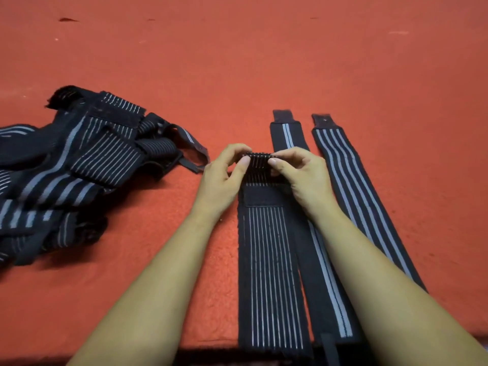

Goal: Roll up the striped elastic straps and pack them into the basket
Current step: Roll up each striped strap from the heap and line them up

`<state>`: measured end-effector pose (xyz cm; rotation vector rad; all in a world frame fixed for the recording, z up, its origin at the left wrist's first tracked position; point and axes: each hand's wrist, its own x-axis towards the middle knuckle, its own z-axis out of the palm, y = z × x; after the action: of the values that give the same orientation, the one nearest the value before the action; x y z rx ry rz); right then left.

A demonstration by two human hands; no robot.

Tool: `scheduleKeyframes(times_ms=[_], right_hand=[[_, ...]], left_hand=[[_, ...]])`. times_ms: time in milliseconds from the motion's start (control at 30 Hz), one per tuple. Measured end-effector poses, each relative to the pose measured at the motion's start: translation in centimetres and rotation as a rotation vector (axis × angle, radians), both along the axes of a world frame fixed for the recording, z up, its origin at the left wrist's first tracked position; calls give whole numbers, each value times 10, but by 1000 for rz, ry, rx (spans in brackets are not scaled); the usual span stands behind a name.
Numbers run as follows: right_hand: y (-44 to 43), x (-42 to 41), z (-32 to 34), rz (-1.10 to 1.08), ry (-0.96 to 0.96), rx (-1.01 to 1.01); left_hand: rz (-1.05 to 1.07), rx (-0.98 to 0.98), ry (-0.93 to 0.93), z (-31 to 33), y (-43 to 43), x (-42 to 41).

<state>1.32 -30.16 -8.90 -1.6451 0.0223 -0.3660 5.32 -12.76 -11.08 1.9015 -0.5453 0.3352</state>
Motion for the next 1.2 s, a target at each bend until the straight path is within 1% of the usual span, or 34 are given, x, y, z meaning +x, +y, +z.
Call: scheduleKeyframes(times_ms=[133, 233, 333, 400, 567, 633, 733, 867, 933, 1100, 1200], right_hand=[[-1, -1, 3, 24, -33, 65], [1, -2, 3, 33, -38, -24], [2, -4, 4, 82, -24, -30], [3, -4, 5, 76, -40, -40], [2, -4, 6, 45, -120, -83], [3, -4, 5, 54, -123, -100], [3, -3, 4, 57, -130, -113], [2, -2, 5, 86, -103, -66], [4, -2, 6, 96, -79, -42], [2, 1, 4, 84, -81, -5], [2, 3, 1, 110, -69, -22]], left_hand=[[8, -13, 3, 3, 1, 0], [7, -56, 12, 6, 0, -2], [24, -65, -35, 7, 0, -2], [17, -60, -47, 8, -1, -2], [-74, -24, 49, 10, -5, -8], [-107, -76, 86, 12, -6, -7], [-159, -217, 162, 15, -6, -7], [-176, -319, 223, 17, -4, -6], [-171, -314, 209, 19, -2, -6], [-179, -208, 115, 17, -4, -9], [-186, -262, 118, 16, -3, -8]])
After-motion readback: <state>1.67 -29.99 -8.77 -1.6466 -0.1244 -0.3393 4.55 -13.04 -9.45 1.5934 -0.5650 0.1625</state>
